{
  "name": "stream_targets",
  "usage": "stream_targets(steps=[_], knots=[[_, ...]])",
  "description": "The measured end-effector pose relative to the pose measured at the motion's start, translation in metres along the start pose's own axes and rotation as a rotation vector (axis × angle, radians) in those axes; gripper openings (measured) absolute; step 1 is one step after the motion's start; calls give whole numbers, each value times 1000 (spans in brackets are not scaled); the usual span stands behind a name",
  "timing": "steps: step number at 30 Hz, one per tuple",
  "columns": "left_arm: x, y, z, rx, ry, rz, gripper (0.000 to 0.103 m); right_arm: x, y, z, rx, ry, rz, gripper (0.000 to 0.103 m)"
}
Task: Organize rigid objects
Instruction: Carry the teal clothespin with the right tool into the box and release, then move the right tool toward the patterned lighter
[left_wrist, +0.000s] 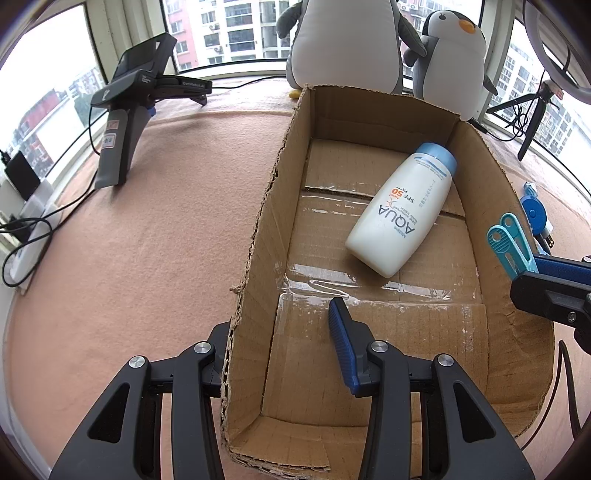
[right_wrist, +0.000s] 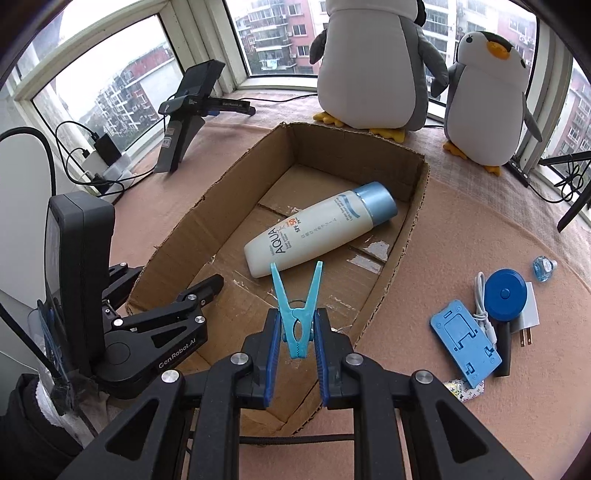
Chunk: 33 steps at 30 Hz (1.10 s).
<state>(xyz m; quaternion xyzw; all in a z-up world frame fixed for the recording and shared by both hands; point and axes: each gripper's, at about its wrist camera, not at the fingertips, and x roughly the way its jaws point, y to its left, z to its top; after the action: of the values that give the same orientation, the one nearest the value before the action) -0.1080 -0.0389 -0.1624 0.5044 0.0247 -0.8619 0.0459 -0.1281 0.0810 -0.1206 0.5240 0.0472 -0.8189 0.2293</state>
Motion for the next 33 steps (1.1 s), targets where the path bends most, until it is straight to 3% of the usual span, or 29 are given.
stream_targets(steps=[2, 6, 17, 33], knots=[[0, 0, 0, -1, 0, 0, 41, -1, 2, -1, -7, -2, -2, 18], [0, 0, 0, 0, -1, 0, 42, -6, 3, 0, -14, -18, -10, 41], [0, 0, 0, 2, -3, -1, 41, -39, -7, -4, 25, -66, -31, 42], [-2, -1, -3, 37, -9, 7, 41, -159, -44, -48, 164, -185, -118, 42]])
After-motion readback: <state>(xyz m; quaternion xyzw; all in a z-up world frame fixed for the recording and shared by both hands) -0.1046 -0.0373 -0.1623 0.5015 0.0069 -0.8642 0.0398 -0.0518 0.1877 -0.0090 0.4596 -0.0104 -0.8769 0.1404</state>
